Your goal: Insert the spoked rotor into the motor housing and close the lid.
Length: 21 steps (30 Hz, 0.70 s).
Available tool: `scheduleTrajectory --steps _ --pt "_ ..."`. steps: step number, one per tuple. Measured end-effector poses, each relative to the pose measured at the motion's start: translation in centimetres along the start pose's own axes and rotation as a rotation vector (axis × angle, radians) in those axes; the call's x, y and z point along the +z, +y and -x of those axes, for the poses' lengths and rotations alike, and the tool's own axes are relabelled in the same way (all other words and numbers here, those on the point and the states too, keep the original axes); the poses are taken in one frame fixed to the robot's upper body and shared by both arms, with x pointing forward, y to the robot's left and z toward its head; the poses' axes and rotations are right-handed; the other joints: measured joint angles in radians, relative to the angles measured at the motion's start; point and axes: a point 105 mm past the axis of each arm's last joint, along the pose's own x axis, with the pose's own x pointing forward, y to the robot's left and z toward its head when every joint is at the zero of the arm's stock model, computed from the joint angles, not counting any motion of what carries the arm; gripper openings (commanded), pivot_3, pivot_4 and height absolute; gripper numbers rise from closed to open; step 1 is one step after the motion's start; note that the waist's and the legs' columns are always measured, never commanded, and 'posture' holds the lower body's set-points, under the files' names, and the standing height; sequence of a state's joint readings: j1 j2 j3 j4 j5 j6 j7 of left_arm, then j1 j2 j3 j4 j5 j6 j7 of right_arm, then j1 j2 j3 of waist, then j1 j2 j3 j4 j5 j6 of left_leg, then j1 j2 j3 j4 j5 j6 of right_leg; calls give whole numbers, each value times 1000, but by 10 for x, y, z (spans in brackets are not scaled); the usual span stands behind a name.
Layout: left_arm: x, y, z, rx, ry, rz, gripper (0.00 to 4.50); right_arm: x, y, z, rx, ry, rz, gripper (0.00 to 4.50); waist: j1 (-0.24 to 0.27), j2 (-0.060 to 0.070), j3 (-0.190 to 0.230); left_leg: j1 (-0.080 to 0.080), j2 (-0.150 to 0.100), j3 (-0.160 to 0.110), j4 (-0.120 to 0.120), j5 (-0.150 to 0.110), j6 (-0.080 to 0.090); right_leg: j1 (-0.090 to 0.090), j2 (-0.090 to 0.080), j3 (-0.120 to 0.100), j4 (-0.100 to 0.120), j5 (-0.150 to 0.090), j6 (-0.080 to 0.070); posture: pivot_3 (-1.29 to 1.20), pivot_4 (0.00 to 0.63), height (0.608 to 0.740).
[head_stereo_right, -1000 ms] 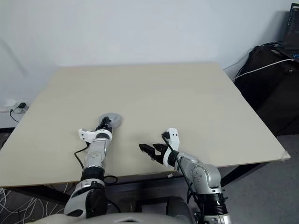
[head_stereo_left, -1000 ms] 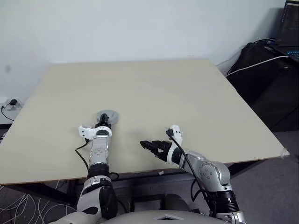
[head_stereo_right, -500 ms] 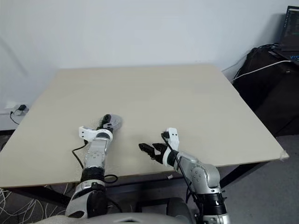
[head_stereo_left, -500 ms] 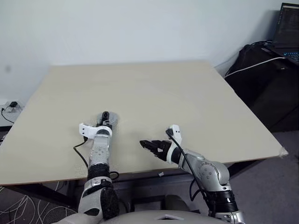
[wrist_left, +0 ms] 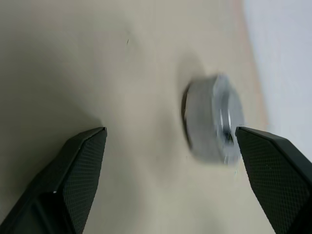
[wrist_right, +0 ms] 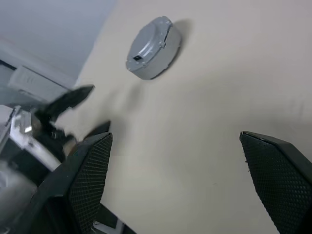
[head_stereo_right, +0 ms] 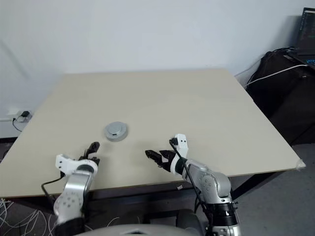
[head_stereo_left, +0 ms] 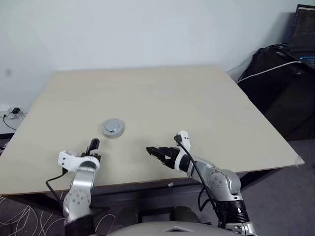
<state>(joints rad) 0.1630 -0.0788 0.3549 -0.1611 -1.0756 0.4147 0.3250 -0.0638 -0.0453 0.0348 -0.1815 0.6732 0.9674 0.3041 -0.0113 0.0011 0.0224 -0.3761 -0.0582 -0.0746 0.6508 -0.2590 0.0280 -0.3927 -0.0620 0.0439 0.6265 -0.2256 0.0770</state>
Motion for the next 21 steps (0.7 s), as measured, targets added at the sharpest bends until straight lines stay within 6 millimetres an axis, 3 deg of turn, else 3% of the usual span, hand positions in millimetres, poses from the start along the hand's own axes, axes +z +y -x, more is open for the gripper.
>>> scheduleTrajectory --steps 7,12,18,21 --pt "-35 -12 17 -141 57 -239 4483 5 -9 4 -46 -81 100 4500 0 1 1 -1 0 0 0 0 0 -1 0 -1 0 -1 0 0 0 740" --pt "-37 -32 20 -299 -53 -592 4483 11 -22 16 -149 -217 286 4500 0 3 1 -1 0 1 -2 0 -1 -3 1 0 0 -1 -1 0 0 740" --pt "-41 -34 20 -372 -231 -968 4483 21 -35 33 -303 -364 539 4500 2 4 1 -1 0 2 -3 0 -1 -3 0 0 0 -1 -1 0 0 740" --pt "-42 -34 22 -394 -302 -1066 4483 17 -40 40 -346 -398 590 4500 4 4 1 -1 1 2 -3 0 -1 -3 0 0 0 -1 -1 0 0 740"
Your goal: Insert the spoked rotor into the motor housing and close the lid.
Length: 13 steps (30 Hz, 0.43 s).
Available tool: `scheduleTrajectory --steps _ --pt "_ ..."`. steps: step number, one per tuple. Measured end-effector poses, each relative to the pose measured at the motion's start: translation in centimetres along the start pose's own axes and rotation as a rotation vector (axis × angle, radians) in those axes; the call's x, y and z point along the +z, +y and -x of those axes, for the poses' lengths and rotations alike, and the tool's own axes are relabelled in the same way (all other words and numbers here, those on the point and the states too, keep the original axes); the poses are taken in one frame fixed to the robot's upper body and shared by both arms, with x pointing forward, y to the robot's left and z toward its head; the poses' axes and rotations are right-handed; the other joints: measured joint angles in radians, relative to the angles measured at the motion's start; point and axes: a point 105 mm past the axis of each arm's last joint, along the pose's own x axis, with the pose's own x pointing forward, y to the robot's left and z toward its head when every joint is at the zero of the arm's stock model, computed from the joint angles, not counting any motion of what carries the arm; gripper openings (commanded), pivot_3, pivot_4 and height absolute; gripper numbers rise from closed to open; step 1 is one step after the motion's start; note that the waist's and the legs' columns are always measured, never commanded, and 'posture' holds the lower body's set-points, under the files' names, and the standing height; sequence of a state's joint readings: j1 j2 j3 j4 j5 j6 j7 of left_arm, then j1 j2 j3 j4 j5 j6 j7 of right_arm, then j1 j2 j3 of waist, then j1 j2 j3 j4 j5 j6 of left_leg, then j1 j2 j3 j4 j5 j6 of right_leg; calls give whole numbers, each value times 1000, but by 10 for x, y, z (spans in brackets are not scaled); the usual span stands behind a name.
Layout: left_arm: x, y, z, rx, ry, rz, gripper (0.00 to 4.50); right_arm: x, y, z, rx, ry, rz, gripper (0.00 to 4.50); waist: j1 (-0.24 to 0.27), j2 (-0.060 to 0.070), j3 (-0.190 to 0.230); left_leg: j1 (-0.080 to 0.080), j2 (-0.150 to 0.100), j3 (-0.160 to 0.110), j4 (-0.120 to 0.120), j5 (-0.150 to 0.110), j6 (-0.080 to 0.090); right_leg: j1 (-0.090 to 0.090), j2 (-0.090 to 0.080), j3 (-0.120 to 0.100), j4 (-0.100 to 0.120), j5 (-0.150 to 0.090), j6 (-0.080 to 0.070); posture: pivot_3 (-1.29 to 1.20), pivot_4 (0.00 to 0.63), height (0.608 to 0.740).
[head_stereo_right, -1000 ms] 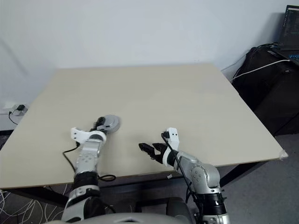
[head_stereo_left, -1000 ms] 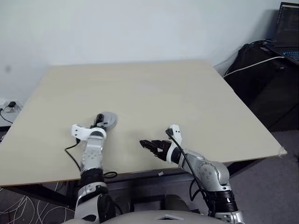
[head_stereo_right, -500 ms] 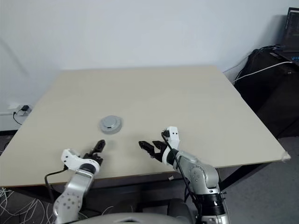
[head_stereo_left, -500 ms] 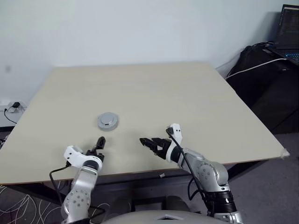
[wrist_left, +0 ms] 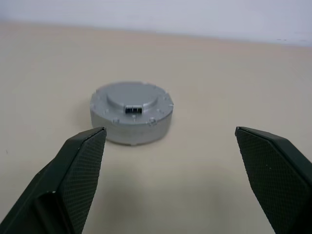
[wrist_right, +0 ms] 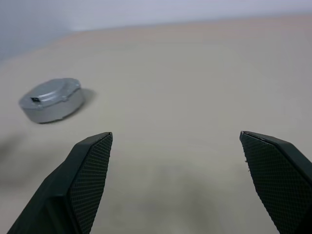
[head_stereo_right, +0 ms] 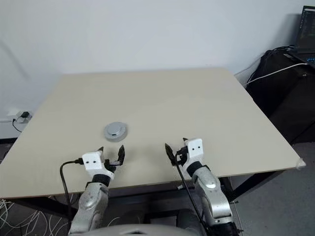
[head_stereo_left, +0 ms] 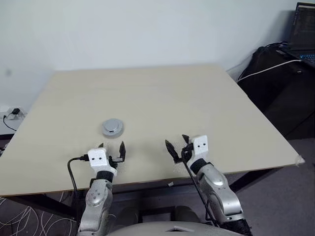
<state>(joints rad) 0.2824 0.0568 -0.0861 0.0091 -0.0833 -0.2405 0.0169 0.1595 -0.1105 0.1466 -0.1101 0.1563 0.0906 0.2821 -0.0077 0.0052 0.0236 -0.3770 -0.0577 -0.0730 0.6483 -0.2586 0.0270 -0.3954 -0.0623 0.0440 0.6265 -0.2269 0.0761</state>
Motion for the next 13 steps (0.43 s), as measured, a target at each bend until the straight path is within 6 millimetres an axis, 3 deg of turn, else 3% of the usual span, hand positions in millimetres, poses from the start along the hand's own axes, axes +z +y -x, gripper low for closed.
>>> scheduleTrajectory --steps 13 --pt "0 1 6 31 -69 -4 4483 -12 -24 19 -188 -25 54 4500 0 0 0 0 1 -1 1 0 0 1 -1 -1 1 0 1 0 0 740"
